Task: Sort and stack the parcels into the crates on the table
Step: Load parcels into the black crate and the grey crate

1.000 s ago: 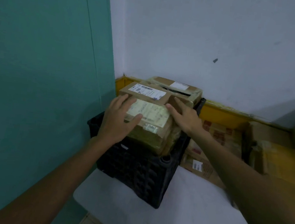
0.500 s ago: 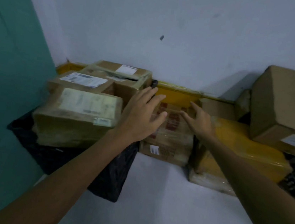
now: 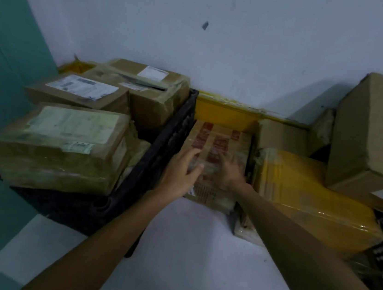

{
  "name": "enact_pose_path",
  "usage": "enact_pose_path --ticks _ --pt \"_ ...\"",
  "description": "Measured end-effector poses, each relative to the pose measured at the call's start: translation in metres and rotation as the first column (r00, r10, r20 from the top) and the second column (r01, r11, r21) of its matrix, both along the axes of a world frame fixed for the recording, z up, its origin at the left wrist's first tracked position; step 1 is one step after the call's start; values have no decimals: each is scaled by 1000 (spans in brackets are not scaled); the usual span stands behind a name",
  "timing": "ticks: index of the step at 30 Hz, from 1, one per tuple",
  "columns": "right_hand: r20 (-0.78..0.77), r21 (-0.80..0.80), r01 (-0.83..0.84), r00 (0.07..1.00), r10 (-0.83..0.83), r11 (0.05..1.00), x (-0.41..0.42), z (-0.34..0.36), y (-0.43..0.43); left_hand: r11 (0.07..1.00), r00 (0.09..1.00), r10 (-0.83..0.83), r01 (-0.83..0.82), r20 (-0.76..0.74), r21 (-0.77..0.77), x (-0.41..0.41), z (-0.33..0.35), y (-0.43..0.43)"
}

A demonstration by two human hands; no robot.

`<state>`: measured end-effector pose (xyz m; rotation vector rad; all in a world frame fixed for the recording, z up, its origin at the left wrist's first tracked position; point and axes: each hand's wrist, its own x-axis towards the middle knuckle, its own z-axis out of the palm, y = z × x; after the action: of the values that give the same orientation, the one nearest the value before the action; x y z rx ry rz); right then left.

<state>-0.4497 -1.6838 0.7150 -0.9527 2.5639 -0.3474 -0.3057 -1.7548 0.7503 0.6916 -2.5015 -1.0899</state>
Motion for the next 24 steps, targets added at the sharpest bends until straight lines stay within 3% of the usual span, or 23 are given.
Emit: enact_pose_path --ticks 2,7,19,24 --pt "21 59 -16 1000 15 998 0 -18 2 976 987 128 -144 101 166 -9 -29 -3" --pt "-30 206 -36 999 44 978 5 -38 5 917 945 222 -285 239 278 -9 -69 -17" --pt "-107 219 -44 992 69 975 44 -18 23 976 943 217 -214 251 -42 19 -75 3" --pt "-96 255 -27 994 53 967 81 -15 41 988 923 155 -146 353 -53 52 -71 28"
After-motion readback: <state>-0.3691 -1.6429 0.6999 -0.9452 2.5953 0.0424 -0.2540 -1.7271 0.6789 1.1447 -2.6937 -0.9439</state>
